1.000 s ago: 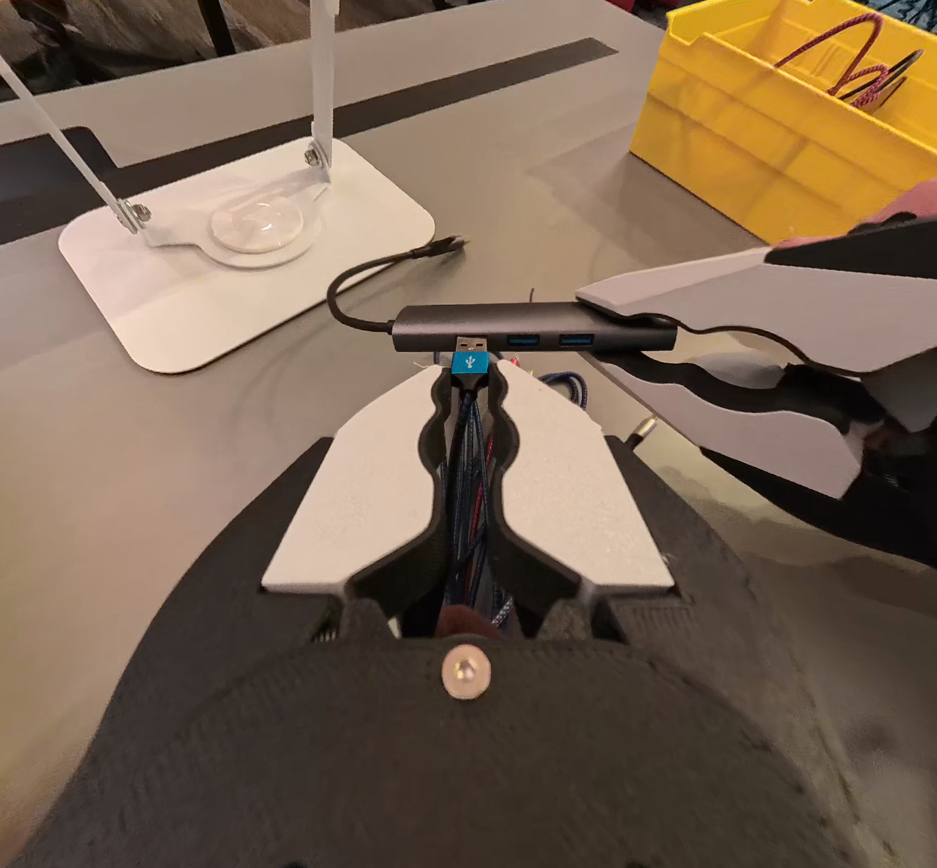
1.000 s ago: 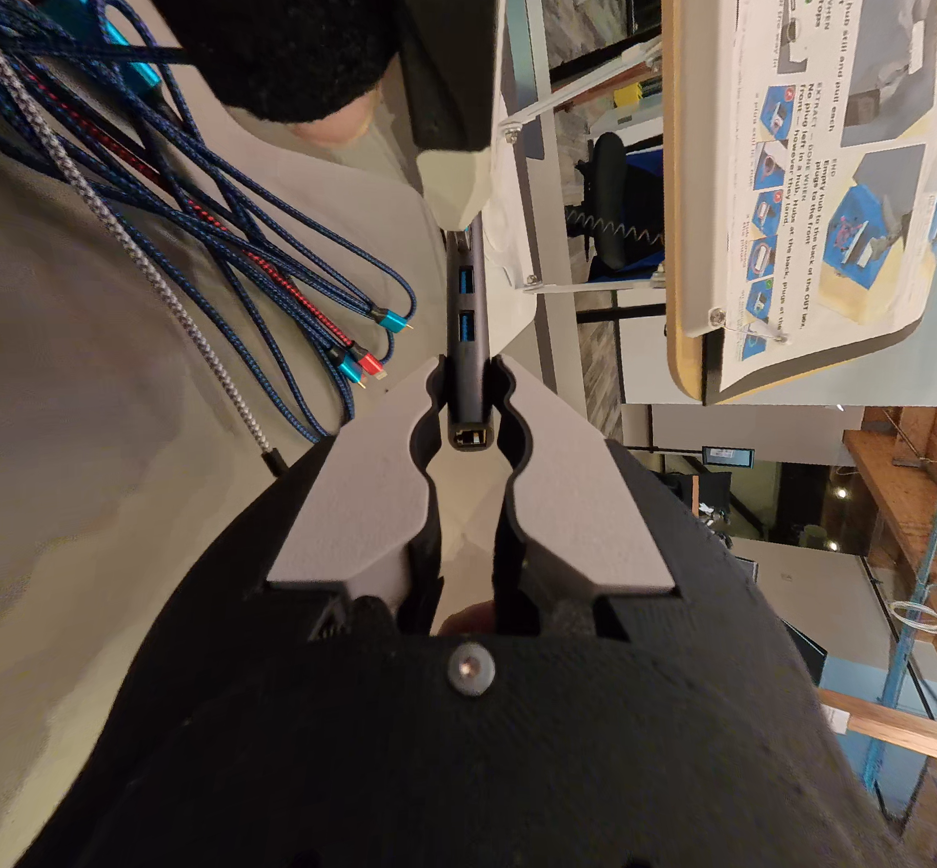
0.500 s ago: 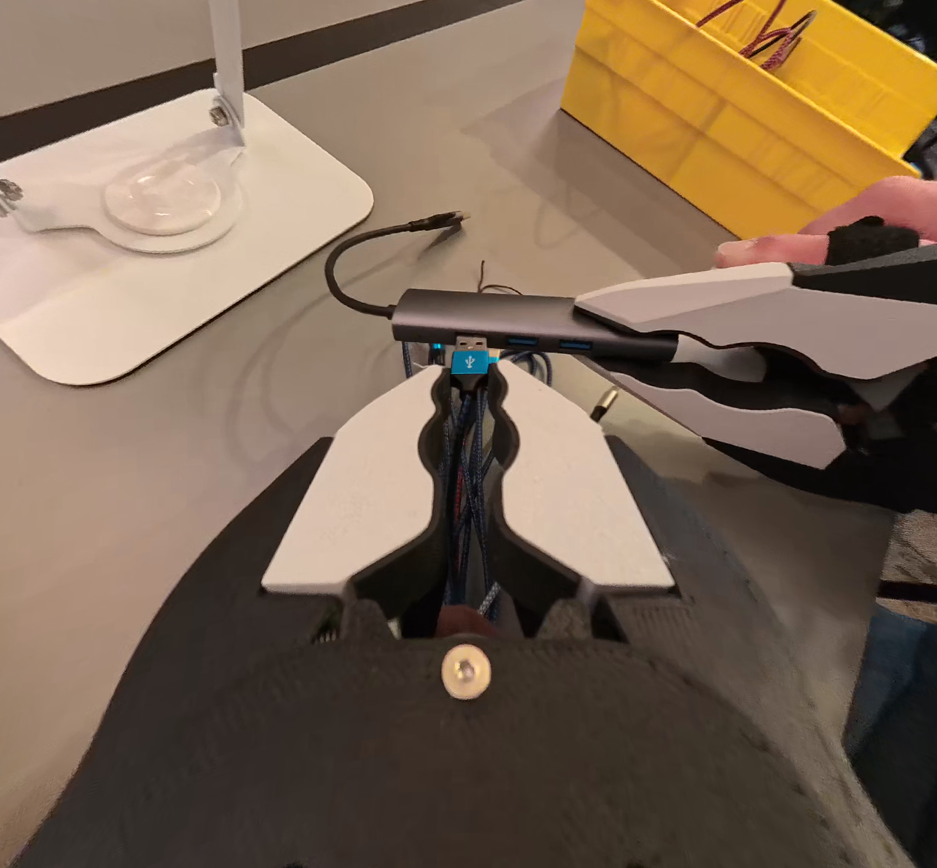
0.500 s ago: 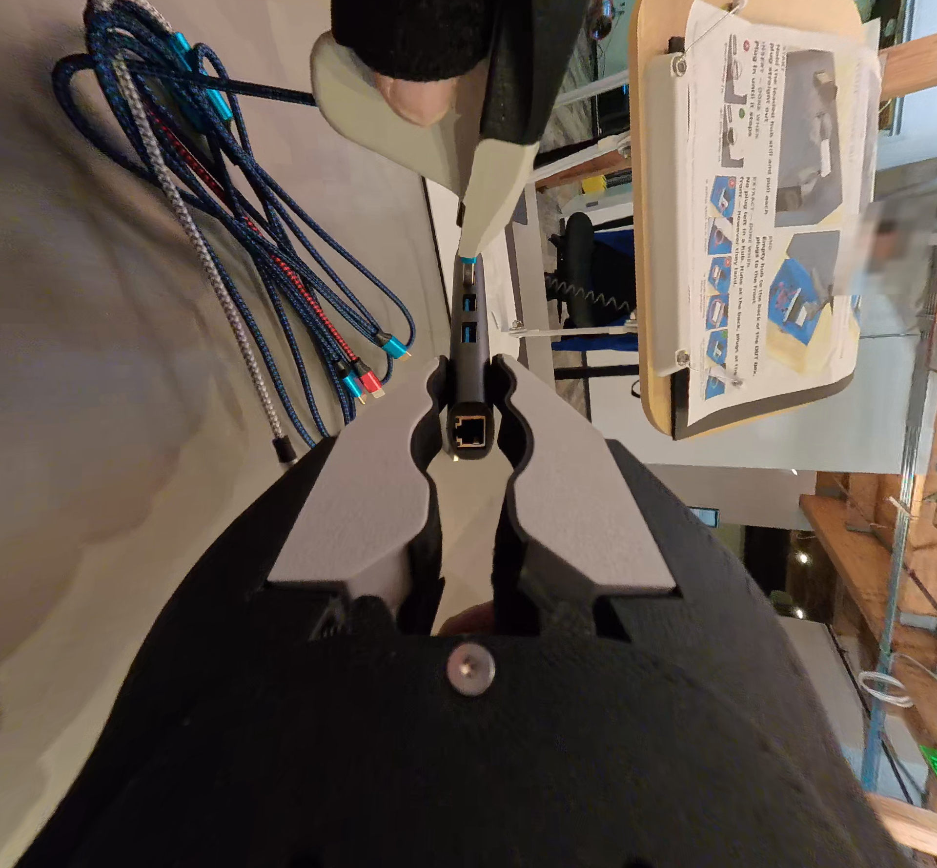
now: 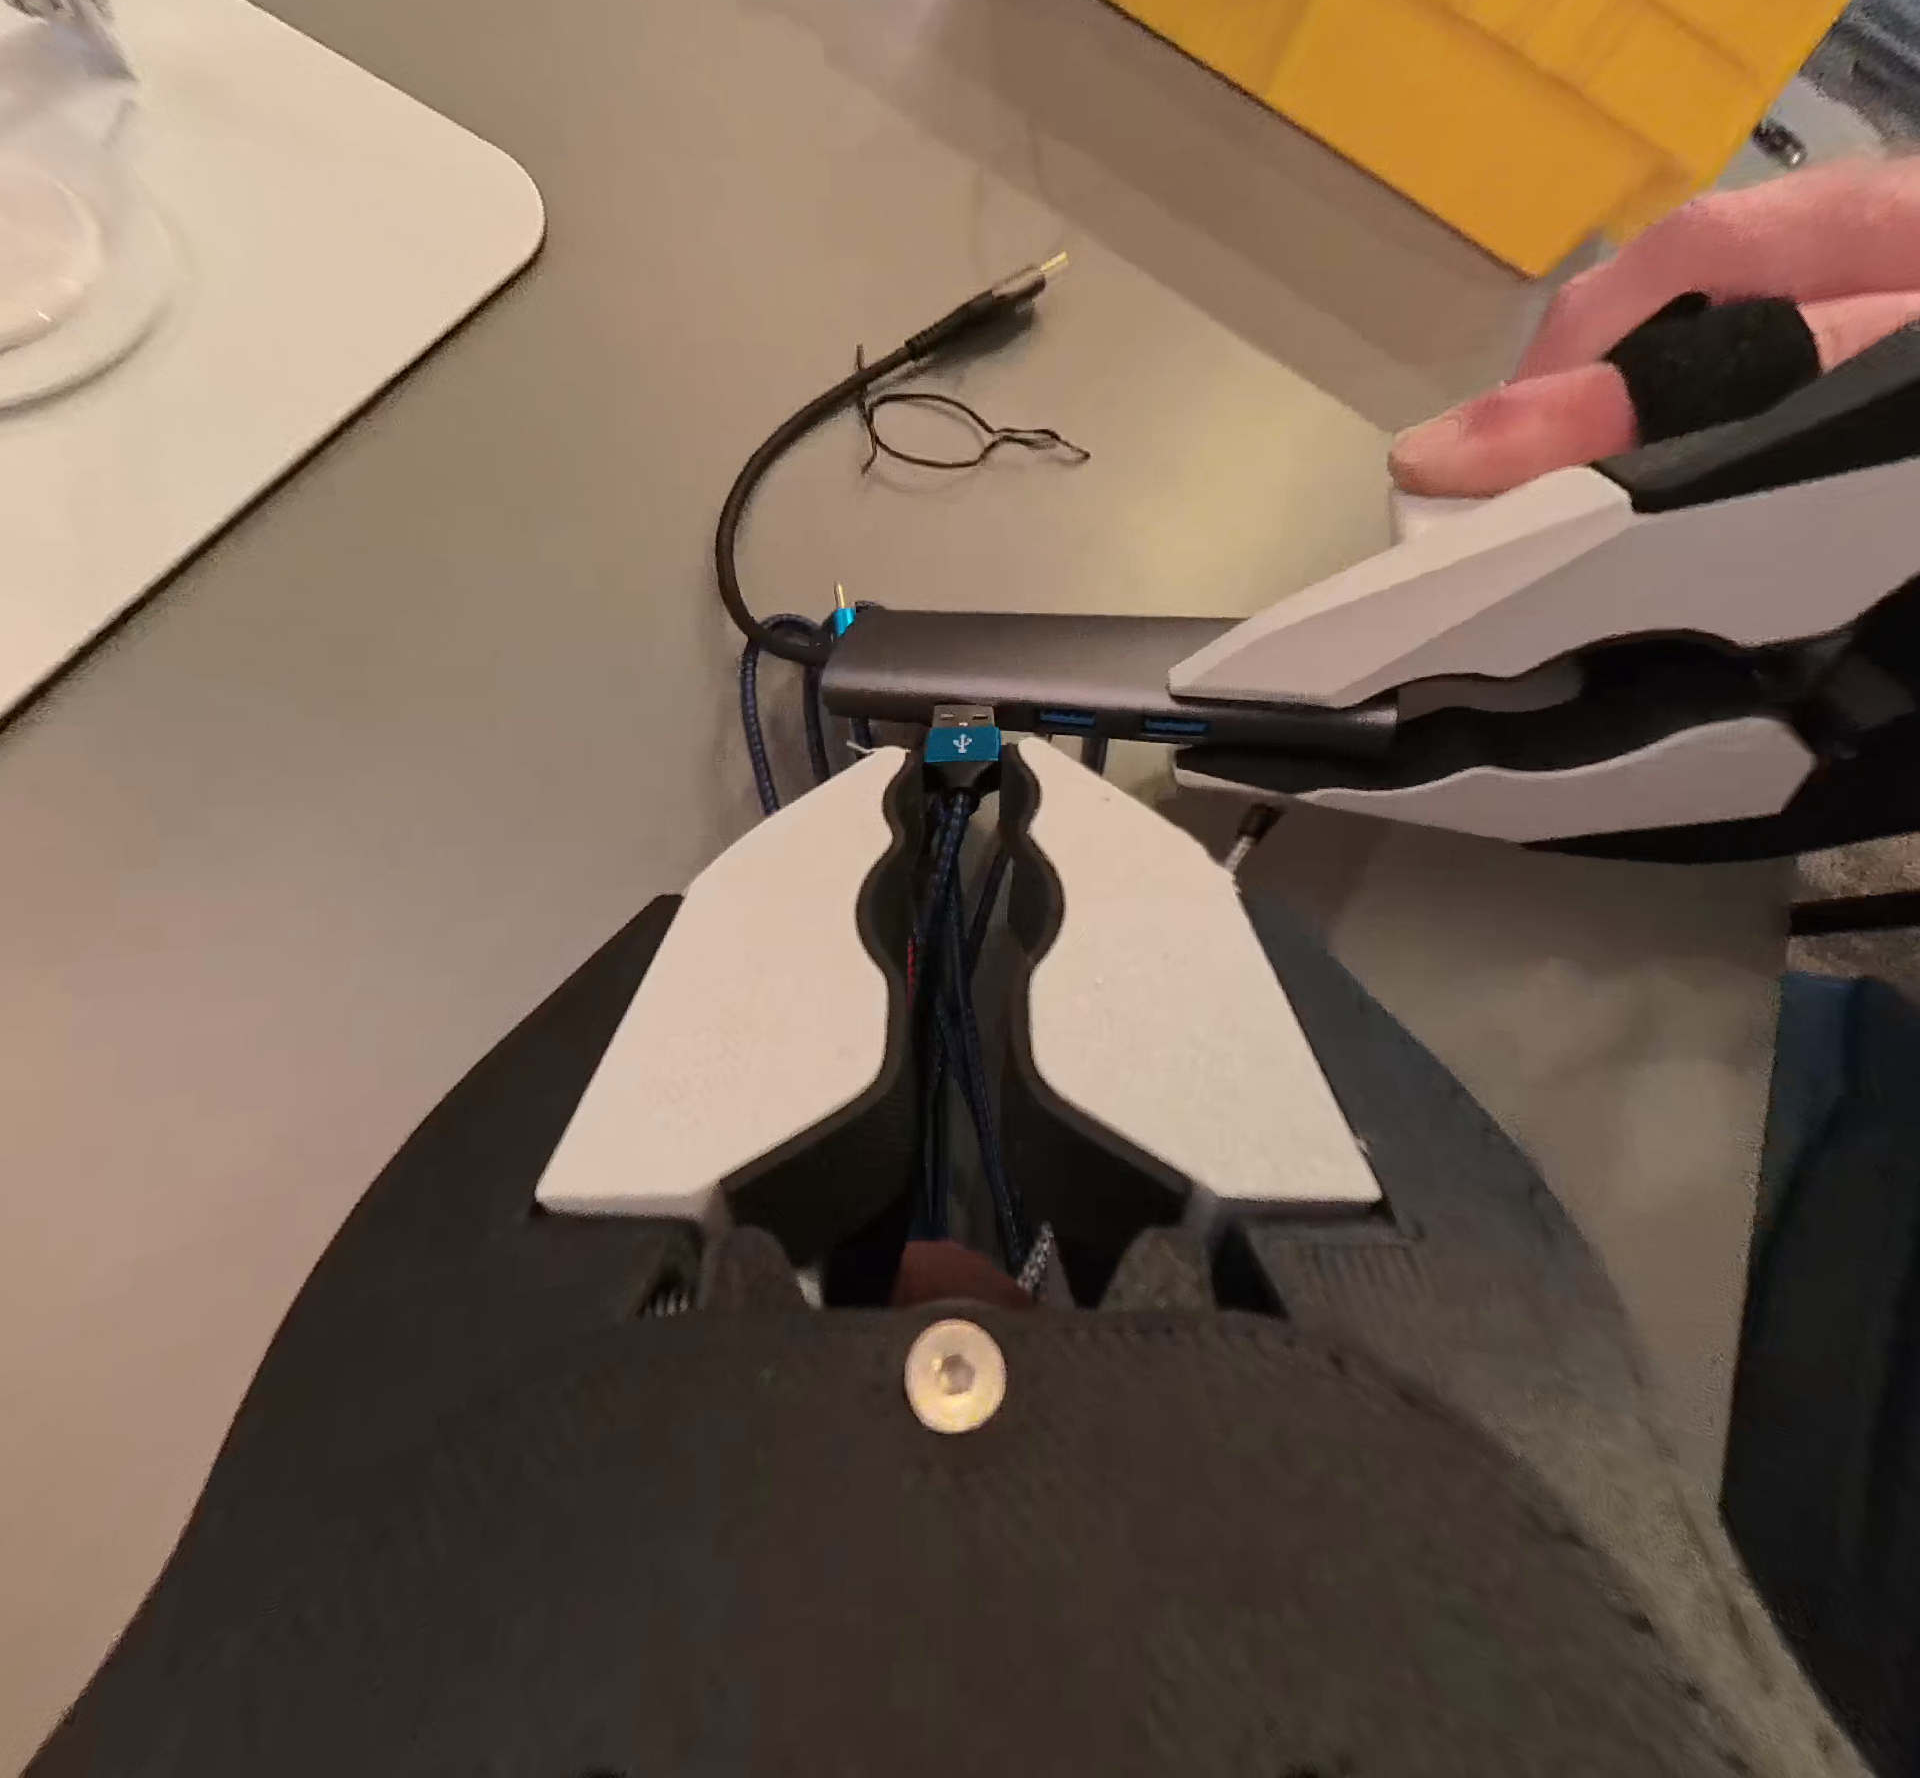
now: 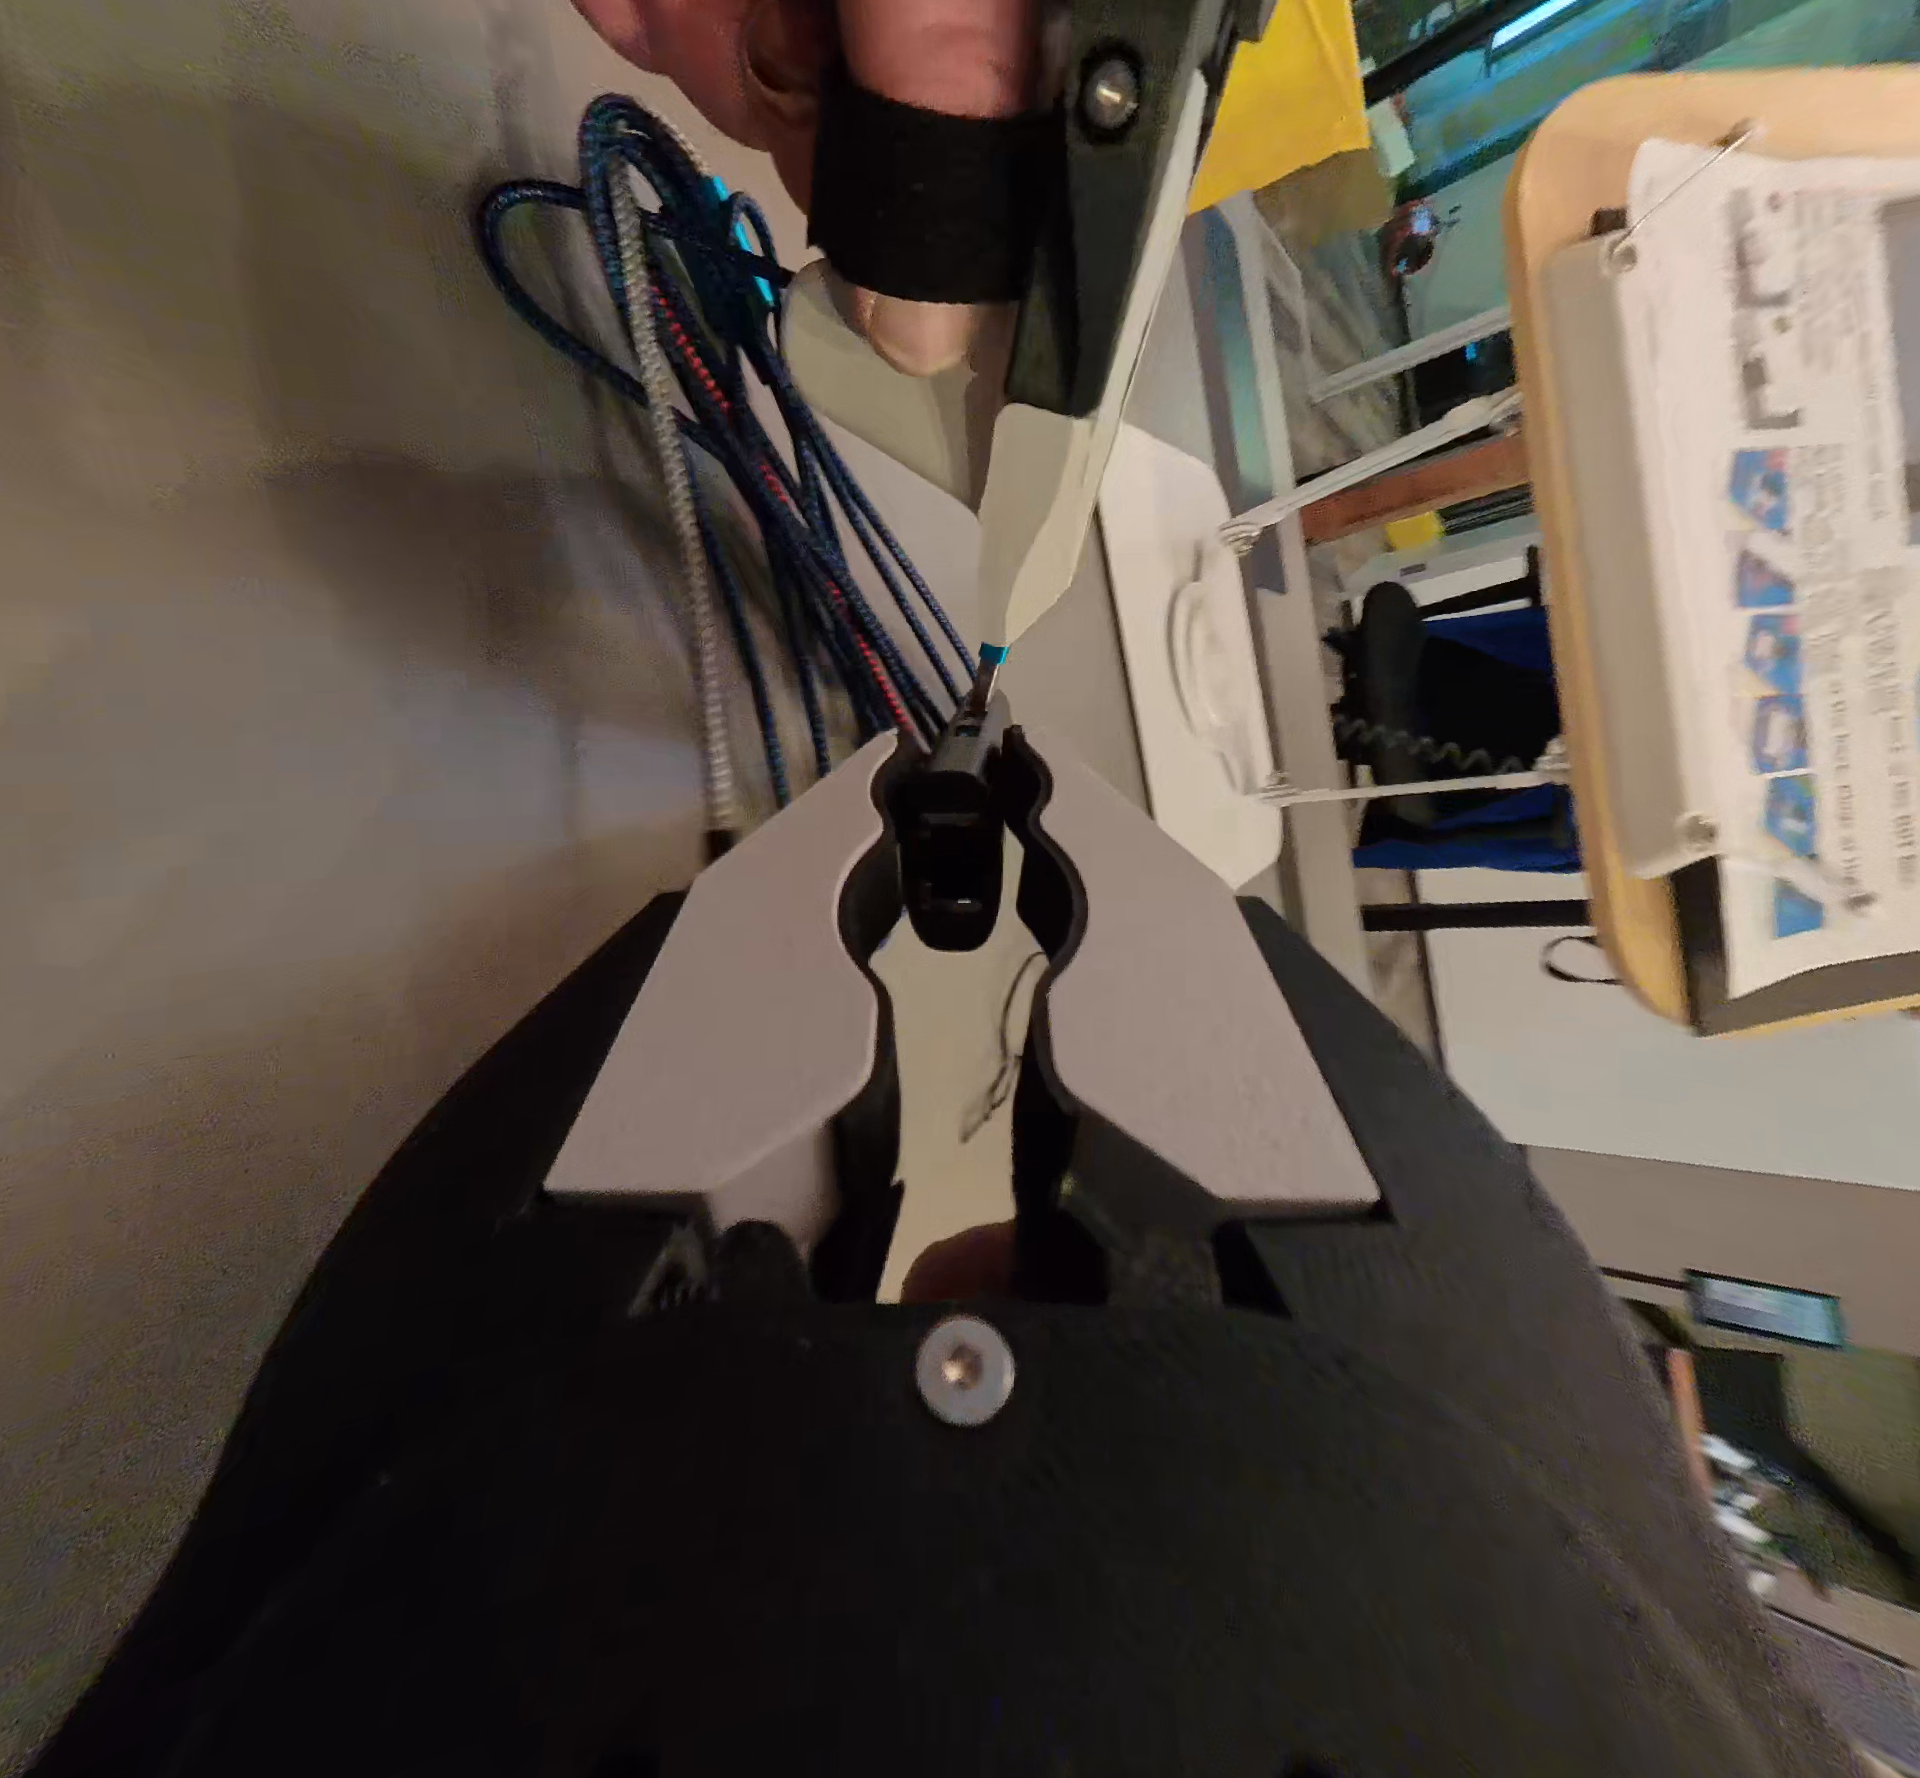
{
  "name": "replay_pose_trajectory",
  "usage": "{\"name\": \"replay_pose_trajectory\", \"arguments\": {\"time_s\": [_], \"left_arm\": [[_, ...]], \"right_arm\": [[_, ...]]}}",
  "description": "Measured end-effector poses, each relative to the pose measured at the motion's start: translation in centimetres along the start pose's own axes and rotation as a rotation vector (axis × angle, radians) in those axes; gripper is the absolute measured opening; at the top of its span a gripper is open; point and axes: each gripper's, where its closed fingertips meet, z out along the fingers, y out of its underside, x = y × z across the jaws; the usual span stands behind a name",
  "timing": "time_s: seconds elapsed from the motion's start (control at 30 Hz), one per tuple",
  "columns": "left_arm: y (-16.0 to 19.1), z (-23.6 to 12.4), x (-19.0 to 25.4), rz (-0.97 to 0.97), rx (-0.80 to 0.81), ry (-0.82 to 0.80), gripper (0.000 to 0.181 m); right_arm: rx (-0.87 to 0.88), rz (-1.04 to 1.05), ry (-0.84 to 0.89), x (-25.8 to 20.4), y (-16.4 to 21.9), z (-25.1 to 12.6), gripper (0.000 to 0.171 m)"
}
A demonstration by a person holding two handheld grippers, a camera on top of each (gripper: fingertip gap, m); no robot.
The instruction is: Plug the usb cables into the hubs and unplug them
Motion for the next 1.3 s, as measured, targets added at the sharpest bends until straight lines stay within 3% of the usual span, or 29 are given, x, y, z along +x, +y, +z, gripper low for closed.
{"name": "replay_pose_trajectory", "arguments": {"time_s": [0.13,0.3,0.43,0.63,0.83,1.3], "left_arm": [[0.7,0.6,0.5,0.02,-0.008,0.03,0.013],[1.3,0.9,0.9,0.045,-0.024,0.039,0.013],[1.3,1.0,0.9,0.052,-0.024,0.041,0.013],[1.3,1.0,0.8,0.057,-0.027,0.04,0.013],[1.4,1.1,0.7,0.052,-0.027,0.049,0.013],[0.8,0.4,0.7,0.065,0.004,0.071,0.013]], "right_arm": [[0.013,0.127,-0.156,-2.4,0.3,-0.1,0.03],[0.034,0.269,-0.487,-6.1,0.4,-1.4,0.095],[0.108,0.244,-0.609,-4.8,1.2,-1.7,0.12],[0.151,0.143,-0.779,-4.4,3.8,0.6,0.134],[0.239,0.195,-0.901,-5.0,3.6,1.5,0.128],[0.28,0.382,-0.964,-4.4,2.0,0.7,0.125]]}}
